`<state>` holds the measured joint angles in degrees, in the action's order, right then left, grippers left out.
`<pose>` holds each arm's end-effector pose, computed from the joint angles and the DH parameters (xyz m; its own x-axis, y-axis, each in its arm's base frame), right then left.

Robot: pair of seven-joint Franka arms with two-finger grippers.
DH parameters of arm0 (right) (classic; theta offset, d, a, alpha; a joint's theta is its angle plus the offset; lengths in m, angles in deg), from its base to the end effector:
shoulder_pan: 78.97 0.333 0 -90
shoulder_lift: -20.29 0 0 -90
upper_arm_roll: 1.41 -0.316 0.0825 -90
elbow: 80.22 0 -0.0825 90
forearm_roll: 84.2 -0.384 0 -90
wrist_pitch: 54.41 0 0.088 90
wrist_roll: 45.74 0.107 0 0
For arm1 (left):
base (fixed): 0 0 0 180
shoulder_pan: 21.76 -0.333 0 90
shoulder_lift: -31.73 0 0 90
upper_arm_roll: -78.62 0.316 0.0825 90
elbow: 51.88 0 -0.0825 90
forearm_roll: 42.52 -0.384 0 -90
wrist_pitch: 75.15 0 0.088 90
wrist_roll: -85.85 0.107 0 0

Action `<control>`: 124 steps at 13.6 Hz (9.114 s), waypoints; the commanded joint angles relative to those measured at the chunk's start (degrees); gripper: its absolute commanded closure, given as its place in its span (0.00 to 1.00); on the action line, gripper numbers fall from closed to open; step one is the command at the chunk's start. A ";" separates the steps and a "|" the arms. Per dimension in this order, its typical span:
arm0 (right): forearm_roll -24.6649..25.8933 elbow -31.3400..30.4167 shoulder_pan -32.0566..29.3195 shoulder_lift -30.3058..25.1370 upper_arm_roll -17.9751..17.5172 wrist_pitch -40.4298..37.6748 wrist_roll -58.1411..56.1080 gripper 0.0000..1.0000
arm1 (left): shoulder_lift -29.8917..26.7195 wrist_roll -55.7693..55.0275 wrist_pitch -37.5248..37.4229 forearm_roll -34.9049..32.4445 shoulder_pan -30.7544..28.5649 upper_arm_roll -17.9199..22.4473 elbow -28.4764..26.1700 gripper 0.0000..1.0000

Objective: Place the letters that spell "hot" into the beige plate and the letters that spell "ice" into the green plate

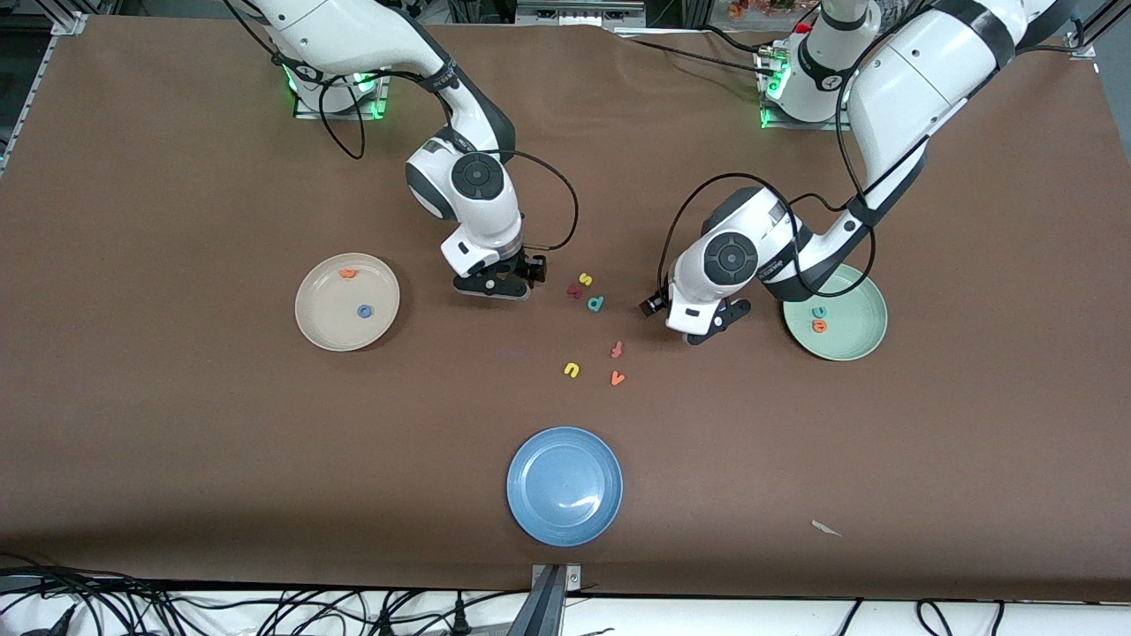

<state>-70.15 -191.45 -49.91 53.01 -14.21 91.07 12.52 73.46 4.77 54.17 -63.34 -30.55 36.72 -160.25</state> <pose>0.4672 0.4157 0.1960 0.9911 -0.1243 0.0485 -0.1232 -0.9921 -0.0254 0.5261 -0.3128 0.1886 0.7532 0.6144 -0.2350 0.6142 -0.7848 -0.0831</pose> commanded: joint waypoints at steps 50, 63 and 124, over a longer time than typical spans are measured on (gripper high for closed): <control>4.94 -6.70 -8.57 -11.17 0.85 -8.02 -16.57 1.00 | -5.09 1.65 -8.43 -11.00 -26.79 -17.42 -1.50 1.00; 4.76 -20.07 -23.25 -21.20 5.77 -8.02 -47.78 0.85 | -1.57 45.13 -18.22 -18.47 -38.24 -10.13 -1.23 0.24; -15.19 20.88 -22.91 -30.78 13.42 -57.68 -53.69 0.00 | -25.92 78.62 -44.41 22.49 12.91 40.41 29.27 0.00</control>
<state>-86.21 -172.51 -72.97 21.45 -0.64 35.02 -39.99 48.73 82.73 10.48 -40.44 -17.14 77.51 -129.91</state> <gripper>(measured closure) 0.000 0.000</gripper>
